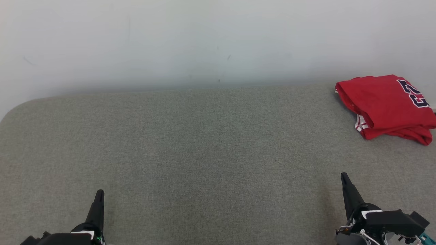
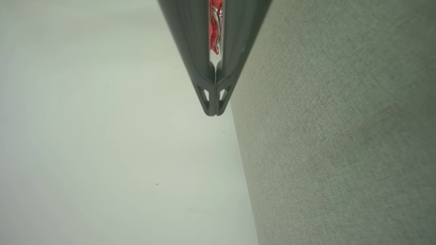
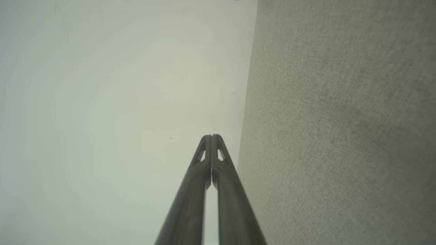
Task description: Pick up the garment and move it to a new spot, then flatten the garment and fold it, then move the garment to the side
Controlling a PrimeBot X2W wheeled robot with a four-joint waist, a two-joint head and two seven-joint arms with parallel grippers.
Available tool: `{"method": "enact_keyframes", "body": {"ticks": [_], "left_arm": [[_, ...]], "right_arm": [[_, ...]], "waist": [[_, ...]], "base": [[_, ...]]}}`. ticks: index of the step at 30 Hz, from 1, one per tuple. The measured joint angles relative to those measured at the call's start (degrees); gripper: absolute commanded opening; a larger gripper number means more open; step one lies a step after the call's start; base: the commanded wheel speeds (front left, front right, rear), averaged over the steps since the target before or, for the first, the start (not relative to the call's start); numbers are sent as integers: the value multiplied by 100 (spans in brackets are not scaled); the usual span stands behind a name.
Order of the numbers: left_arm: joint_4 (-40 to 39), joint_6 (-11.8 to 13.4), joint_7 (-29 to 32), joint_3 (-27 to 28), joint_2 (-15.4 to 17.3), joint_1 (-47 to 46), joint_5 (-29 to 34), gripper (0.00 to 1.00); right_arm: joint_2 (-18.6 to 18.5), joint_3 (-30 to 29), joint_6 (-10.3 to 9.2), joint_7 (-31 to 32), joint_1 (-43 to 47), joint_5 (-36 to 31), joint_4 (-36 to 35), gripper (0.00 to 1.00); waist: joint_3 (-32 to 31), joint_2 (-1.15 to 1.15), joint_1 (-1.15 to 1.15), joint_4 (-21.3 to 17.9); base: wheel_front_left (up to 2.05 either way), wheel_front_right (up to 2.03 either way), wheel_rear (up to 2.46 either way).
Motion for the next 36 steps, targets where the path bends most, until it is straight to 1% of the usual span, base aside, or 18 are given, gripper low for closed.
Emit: {"method": "enact_keyframes", "body": {"ticks": [11,36], "left_arm": [[-4,-45,100,30,2,-72,-419,0],[-5,-46,101,33,2,-80,-422,0]], "right_arm": [[1,-47,0,110,-30,409,-12,0],[12,-76,0,132,-36,412,-14,0]], "waist": [[-4,0,-1,-11],[-4,0,-1,-12]], "base": [[0,0,0],[0,0,0]]}}
